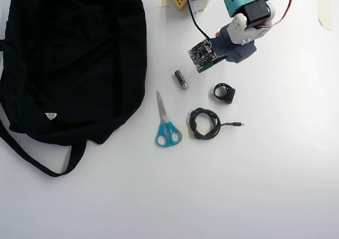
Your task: Put the green marker into the black bag
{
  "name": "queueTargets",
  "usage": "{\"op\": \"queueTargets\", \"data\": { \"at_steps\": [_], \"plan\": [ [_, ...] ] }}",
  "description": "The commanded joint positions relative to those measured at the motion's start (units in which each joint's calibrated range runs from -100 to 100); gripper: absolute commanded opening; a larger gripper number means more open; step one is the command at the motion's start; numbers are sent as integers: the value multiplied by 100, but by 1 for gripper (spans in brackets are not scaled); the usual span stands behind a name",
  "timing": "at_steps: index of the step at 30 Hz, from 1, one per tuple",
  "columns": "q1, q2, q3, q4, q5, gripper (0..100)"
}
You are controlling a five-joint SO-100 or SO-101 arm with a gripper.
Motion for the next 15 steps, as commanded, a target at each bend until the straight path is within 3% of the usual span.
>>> {"op": "queueTargets", "data": {
  "at_steps": [1, 15],
  "plan": [
    [302, -154, -325, 245, -670, 2],
    [2217, -154, -936, 495, 992, 2]
  ]
}}
